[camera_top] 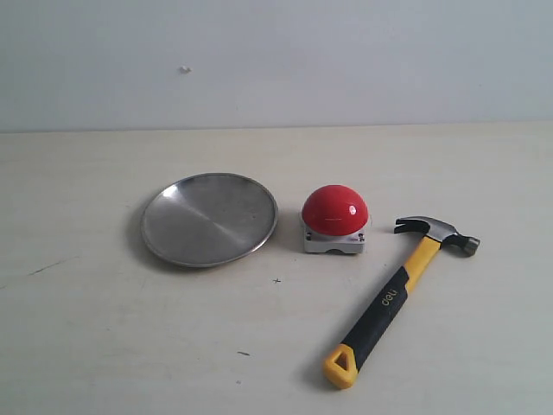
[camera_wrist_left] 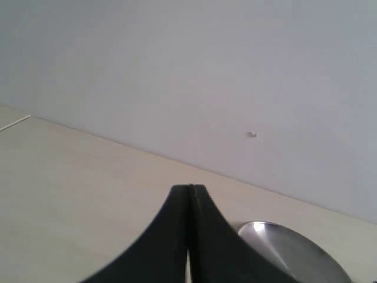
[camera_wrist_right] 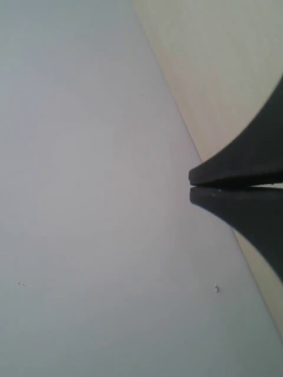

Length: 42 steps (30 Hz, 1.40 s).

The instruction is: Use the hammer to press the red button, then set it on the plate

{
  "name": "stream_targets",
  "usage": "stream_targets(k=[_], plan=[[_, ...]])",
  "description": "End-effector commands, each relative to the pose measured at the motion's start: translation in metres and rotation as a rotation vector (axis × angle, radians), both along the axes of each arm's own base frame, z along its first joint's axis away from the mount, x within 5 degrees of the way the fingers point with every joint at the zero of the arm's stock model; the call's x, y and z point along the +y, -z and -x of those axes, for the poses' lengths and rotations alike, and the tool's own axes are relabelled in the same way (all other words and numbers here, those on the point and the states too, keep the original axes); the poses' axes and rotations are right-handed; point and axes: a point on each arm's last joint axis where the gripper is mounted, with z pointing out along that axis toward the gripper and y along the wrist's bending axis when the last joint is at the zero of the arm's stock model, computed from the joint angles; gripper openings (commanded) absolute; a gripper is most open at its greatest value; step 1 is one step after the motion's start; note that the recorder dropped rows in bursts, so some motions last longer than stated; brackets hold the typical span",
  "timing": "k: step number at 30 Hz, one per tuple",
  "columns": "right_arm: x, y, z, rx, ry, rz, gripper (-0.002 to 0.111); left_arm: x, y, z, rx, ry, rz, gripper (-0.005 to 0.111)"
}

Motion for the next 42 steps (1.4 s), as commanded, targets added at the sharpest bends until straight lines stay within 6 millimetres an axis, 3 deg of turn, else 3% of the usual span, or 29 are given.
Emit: stream_targets(k=[1, 5, 8, 12, 16, 22, 28, 35, 42], plan=[[0.001, -0.002, 0.001, -0.007, -0.005, -0.015, 0.000, 0.000, 0.001, 0.001, -0.006, 0.000, 0.000, 0.000], [-0.002, -0.008, 0.001, -0.082, 0.023, -0.011, 0.000, 0.000, 0.001, 0.001, -0.006, 0.000, 0.000, 0.000], [0.003, -0.009, 0.000, -0.103, -0.024, -0.167, 0.000, 0.000, 0.001, 0.001, -0.006, 0.000, 0.000, 0.000], [0.018, 0.005, -0.030, 0.098, -0.280, -0.249, 0.000, 0.000, 0.001, 0.001, -0.006, 0.000, 0.000, 0.000], [0.028, 0.014, -0.058, 0.183, -0.520, -0.284, 0.000, 0.000, 0.001, 0.001, -0.006, 0.000, 0.000, 0.000], [0.010, 0.037, -0.064, 0.398, -0.347, -0.199, 0.000, 0.000, 0.001, 0.001, -0.006, 0.000, 0.000, 0.000], [-0.007, 0.060, -0.084, 0.592, -0.263, -0.166, 0.000, 0.000, 0.001, 0.001, -0.006, 0.000, 0.000, 0.000], [-0.017, 0.077, -0.109, 0.662, -0.232, -0.209, 0.000, 0.000, 0.001, 0.001, -0.006, 0.000, 0.000, 0.000], [-0.004, 0.093, -0.137, 0.684, -0.238, -0.174, 0.000, 0.000, 0.001, 0.001, -0.006, 0.000, 0.000, 0.000]])
